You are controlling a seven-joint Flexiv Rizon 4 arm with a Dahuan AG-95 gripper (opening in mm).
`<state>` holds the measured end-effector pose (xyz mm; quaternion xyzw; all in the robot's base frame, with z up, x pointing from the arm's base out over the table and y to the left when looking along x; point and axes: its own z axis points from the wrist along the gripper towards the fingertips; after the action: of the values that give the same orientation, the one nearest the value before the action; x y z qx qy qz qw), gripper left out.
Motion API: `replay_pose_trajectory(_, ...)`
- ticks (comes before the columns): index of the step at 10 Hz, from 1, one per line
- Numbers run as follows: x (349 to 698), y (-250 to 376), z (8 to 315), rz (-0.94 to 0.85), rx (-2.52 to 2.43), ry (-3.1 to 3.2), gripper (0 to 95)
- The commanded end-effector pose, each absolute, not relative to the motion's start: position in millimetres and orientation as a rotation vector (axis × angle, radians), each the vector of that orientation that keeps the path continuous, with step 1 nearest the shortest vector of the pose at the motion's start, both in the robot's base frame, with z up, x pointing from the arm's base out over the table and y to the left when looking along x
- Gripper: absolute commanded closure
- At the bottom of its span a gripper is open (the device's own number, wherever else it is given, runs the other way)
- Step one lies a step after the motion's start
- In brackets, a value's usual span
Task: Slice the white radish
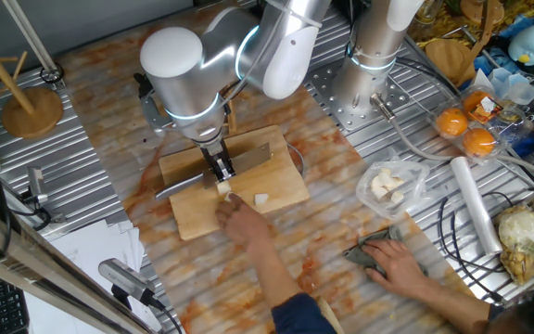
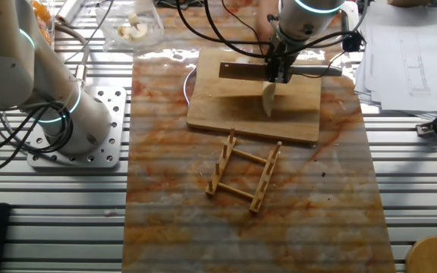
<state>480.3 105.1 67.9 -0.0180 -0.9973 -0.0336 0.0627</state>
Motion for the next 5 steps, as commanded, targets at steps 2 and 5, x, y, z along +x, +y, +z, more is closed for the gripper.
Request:
replay_pose_trajectory(2,481,106,62,-0.105,-0.045,-3.004,95.0)
replay_pose_trajectory(5,482,110,45,-0.109,-0.041,-3.007,95.0)
